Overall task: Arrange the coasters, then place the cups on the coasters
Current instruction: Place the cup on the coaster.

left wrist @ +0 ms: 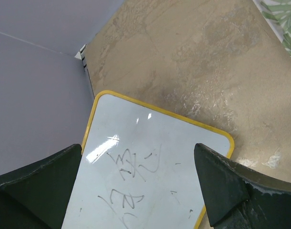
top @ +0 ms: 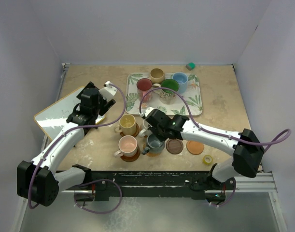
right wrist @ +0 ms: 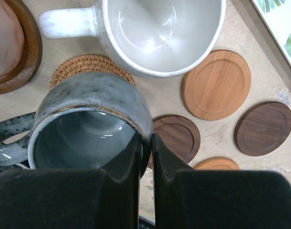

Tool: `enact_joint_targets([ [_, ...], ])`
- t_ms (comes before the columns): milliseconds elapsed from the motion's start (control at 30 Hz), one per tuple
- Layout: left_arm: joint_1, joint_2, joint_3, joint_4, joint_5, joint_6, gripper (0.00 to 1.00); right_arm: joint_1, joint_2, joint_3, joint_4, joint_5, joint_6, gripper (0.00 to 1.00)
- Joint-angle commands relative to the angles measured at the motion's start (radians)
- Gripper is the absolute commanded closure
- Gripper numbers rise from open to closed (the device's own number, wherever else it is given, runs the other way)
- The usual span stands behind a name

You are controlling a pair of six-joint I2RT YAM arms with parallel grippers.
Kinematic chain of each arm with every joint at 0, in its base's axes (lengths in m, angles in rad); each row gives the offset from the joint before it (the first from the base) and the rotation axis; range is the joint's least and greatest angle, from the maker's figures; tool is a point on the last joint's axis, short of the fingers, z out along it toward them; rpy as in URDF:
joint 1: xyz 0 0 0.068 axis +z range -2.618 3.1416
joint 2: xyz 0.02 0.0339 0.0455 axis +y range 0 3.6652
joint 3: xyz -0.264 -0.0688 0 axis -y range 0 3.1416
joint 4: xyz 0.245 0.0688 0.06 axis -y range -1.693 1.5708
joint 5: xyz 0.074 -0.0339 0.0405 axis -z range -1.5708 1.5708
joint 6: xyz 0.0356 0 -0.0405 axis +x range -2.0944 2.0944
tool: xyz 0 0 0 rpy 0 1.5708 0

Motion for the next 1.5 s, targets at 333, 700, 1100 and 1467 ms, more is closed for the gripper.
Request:
enact_joint_targets([
  [333,0.005,-0.009,0.042,0.040,-0.006,0.010,0.02,0.032,0.002,0.079,0.018,0.069,0.062,1.00],
  [700,0.006,-0.010,0.042,0.030,0.002,0.004,0.02,0.031,0.039,0.084,0.018,0.041,0.078,1.00],
  [1100,0.006,-0.005,0.033,0.038,0.011,-0.001,0.03,0.031,0.067,0.095,0.010,0.037,0.084,1.00],
  [1467,0.006,-0.009,0.034,0.043,0.017,-0.003,0.04,0.031,0.094,0.097,0.015,0.021,0.059,1.00],
])
